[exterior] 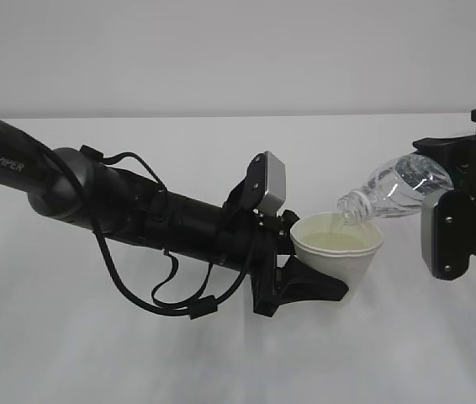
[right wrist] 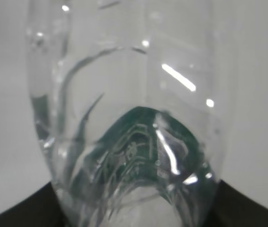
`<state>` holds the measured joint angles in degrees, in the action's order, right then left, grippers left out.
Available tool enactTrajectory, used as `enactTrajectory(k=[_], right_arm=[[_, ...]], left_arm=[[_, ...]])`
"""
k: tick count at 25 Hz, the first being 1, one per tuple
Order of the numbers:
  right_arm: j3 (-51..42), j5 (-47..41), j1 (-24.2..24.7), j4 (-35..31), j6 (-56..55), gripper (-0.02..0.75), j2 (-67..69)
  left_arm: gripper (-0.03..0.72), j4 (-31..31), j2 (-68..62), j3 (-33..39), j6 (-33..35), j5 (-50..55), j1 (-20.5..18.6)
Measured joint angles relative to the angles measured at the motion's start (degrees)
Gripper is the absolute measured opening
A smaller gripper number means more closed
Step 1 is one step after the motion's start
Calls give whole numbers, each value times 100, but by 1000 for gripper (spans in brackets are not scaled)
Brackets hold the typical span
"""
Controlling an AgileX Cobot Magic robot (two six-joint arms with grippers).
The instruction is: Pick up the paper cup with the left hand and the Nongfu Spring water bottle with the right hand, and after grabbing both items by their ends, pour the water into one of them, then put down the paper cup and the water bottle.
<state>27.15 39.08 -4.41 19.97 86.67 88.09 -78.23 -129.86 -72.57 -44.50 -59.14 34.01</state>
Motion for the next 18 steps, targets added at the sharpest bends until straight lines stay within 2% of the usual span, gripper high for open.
enactTrajectory(k=[18], right_arm=[[0, 0, 0, 0, 5, 376, 0]], left_arm=[[426, 0, 0, 0, 0, 0, 0]])
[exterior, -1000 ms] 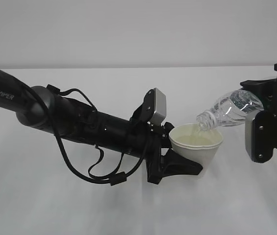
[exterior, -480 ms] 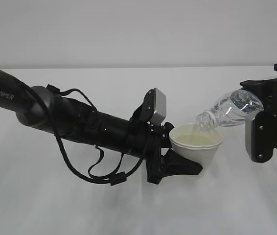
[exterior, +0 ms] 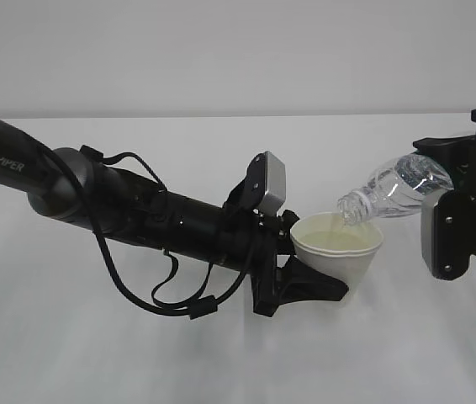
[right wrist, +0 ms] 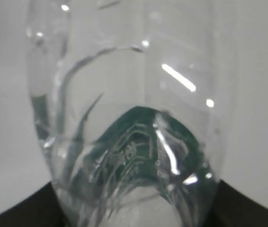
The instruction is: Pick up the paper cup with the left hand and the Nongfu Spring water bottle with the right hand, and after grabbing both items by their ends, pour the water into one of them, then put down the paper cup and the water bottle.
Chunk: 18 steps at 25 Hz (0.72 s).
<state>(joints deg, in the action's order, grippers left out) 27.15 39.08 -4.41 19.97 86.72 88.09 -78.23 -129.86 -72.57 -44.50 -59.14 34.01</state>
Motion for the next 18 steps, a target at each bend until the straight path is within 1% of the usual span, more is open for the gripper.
enactTrajectory(k=[18], right_arm=[[6, 0, 0, 0, 0, 376, 0]], left_arm=[[426, -10, 0, 0, 0, 0, 0]])
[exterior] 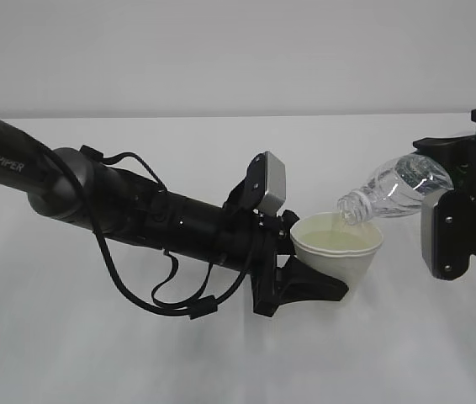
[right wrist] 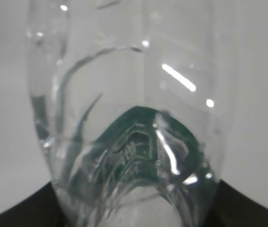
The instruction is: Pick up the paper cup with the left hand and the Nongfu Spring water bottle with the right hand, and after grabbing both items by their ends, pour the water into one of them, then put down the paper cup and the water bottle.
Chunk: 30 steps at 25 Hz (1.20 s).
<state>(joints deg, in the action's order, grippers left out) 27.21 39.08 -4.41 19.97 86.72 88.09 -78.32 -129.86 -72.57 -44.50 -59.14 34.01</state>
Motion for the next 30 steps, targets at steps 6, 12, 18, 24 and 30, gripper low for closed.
enactTrajectory(k=[6, 12, 18, 24, 30], right_arm=[[0, 0, 0, 0, 21, 376, 0], [0, -24, 0, 0, 107, 376, 0], [0, -46, 0, 0, 119, 376, 0], [0, -46, 0, 0, 119, 376, 0], [0, -46, 0, 0, 68, 376, 0]], left_arm=[[426, 0, 0, 0, 0, 10, 0], [426, 0, 0, 0, 0, 10, 0], [426, 0, 0, 0, 0, 10, 0], [426, 0, 0, 0, 0, 10, 0], [426, -11, 0, 0, 0, 10, 0]])
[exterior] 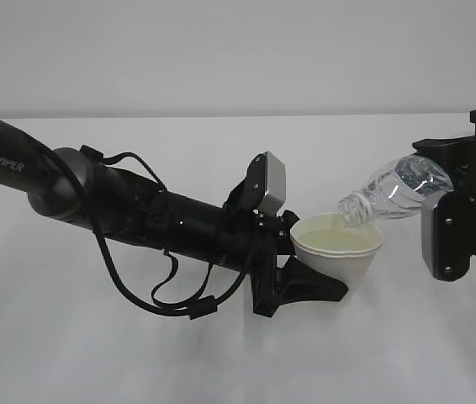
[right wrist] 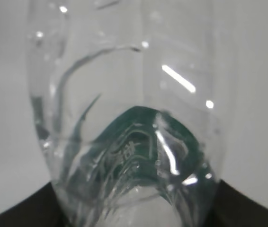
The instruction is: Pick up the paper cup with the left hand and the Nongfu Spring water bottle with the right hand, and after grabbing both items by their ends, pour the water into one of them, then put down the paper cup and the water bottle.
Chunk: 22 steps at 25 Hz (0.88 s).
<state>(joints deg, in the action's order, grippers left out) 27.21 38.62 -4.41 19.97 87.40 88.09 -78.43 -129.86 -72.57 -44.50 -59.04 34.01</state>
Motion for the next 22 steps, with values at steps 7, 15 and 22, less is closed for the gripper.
enactTrajectory(k=[7, 15, 22], right_arm=[[0, 0, 0, 0, -315, 376, 0], [0, 0, 0, 0, -851, 376, 0], [0, 0, 0, 0, -1560, 376, 0]], left_arm=[[426, 0, 0, 0, 0, 0, 0], [426, 0, 0, 0, 0, 0, 0], [426, 0, 0, 0, 0, 0, 0]])
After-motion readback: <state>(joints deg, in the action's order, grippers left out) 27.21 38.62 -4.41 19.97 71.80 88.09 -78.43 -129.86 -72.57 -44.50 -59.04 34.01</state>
